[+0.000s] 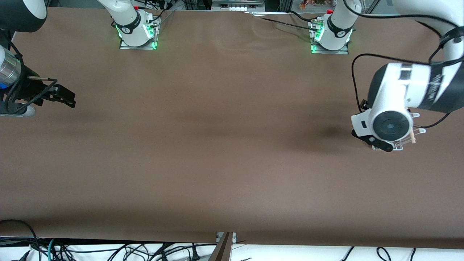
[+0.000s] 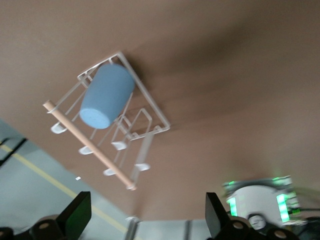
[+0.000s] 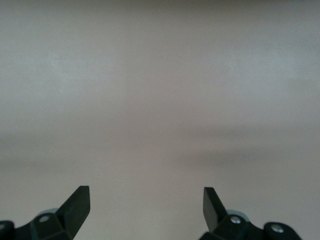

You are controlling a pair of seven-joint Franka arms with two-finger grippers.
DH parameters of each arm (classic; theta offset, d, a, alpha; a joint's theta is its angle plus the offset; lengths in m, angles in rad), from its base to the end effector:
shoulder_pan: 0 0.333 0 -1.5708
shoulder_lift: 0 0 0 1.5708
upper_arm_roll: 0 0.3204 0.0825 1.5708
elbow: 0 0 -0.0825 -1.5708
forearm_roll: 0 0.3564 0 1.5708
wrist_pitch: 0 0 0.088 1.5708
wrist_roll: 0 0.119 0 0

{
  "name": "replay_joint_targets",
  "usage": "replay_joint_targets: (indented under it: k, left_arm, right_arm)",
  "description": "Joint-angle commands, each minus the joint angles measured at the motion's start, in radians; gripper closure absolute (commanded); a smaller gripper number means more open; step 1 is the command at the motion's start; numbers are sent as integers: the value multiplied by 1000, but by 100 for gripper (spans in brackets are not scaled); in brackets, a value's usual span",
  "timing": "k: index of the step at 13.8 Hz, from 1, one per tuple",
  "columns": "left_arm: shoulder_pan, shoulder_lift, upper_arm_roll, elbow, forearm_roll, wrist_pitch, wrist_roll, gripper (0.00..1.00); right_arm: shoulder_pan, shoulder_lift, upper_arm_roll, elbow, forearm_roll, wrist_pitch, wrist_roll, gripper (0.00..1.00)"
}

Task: Transfer cup to left arm and place on rack
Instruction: 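Open the left gripper and lift it away from the rack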

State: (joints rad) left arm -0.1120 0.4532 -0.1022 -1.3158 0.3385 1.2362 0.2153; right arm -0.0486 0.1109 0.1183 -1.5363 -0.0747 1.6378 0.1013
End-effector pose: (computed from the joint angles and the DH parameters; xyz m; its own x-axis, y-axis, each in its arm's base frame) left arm 0.5951 -0.0695 0.4553 0.7908 -0.2854 -0.5414 -0.4362 -0.8833 -0.1715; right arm 0.5653 0.0274 0.5782 0.9996 -0.0270 -0.0025 -0.0268 -0.9977 0.0619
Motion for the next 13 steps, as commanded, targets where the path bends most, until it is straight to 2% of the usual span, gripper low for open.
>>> replay_joint_targets:
  k: [1, 3, 5, 8, 9, 13]
  left_arm:
    - [64, -30, -1, 102, -178, -11, -60, 0]
    - [96, -134, 22, 34, -275, 153, -62, 0]
    - [140, -279, 30, -168, -354, 312, -65, 0]
    - [106, -451, 70, -443, -355, 541, -120, 0]
    - [88, -467, 100, -479, -357, 572, -161, 0]
    - [81, -461, 104, -482, -345, 572, -165, 0]
  right_arm:
    - [-14, -2, 8, 5, 0, 1, -14, 0]
    - [-14, -2, 8, 5, 3, 1, -14, 0]
    - [-14, -2, 8, 5, 3, 1, -14, 0]
    - [-14, -2, 8, 5, 1, 1, -14, 0]
    - [-14, -2, 8, 5, 1, 1, -14, 0]
    - [-14, -2, 8, 5, 3, 1, -14, 0]
